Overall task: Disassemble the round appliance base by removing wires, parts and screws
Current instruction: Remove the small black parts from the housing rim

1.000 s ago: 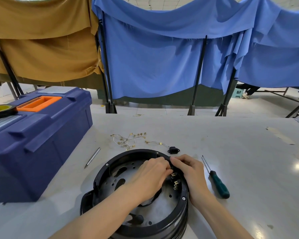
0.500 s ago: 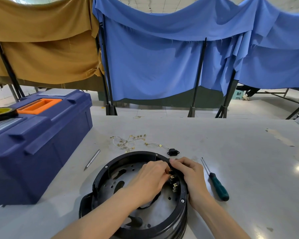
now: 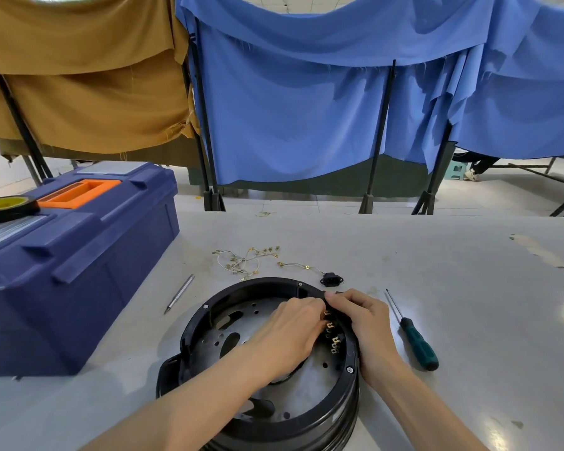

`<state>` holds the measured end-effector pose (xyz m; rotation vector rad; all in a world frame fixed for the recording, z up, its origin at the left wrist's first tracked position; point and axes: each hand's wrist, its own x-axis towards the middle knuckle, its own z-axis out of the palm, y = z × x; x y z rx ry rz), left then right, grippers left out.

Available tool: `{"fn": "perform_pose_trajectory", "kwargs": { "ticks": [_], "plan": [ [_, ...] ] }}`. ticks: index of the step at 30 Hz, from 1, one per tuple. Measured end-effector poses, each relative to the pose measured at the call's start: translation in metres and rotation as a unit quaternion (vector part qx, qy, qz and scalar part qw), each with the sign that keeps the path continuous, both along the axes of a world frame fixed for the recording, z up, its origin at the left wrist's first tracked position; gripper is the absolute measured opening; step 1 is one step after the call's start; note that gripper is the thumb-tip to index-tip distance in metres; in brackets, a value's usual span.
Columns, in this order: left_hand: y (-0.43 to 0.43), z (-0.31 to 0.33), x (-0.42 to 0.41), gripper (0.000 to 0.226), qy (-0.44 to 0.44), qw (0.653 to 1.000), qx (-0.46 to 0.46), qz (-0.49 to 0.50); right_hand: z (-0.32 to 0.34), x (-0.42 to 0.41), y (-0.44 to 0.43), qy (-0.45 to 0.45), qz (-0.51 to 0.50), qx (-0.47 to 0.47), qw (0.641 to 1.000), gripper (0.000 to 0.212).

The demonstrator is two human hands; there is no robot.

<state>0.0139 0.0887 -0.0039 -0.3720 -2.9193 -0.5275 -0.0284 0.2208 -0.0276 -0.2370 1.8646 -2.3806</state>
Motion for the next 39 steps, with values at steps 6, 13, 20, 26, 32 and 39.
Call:
{"fn": "perform_pose_trajectory", "kwargs": {
  "ticks": [6, 13, 20, 26, 32, 39],
  "plan": [
    [0.006, 0.002, -0.002, 0.01, -0.011, 1.0, -0.019, -0.001, -0.001, 0.0, -0.001, -0.003, -0.005, 0.0, 1.0, 0.024],
    [0.004, 0.001, -0.005, 0.012, -0.009, 1.0, 0.01, -0.002, -0.002, -0.001, 0.001, 0.001, 0.009, 0.002, 1.0, 0.023],
    [-0.004, -0.003, -0.005, 0.015, 0.019, 0.998, 0.059, 0.003, 0.009, -0.018, 0.028, 0.027, 0.138, 0.084, 0.986, 0.023],
    [-0.006, -0.005, -0.006, 0.012, 0.039, 0.997, 0.065, -0.01, 0.015, -0.034, 0.058, 0.037, 0.241, 0.143, 0.959, 0.025],
    [-0.007, -0.005, -0.006, 0.012, 0.037, 0.997, 0.063, -0.012, 0.019, -0.034, 0.051, 0.081, 0.156, 0.215, 0.961, 0.008],
    [-0.008, -0.005, -0.006, 0.017, 0.013, 0.998, 0.061, -0.004, 0.028, -0.045, 0.069, 0.081, -0.066, 0.206, 0.973, 0.011]
  ]
}}
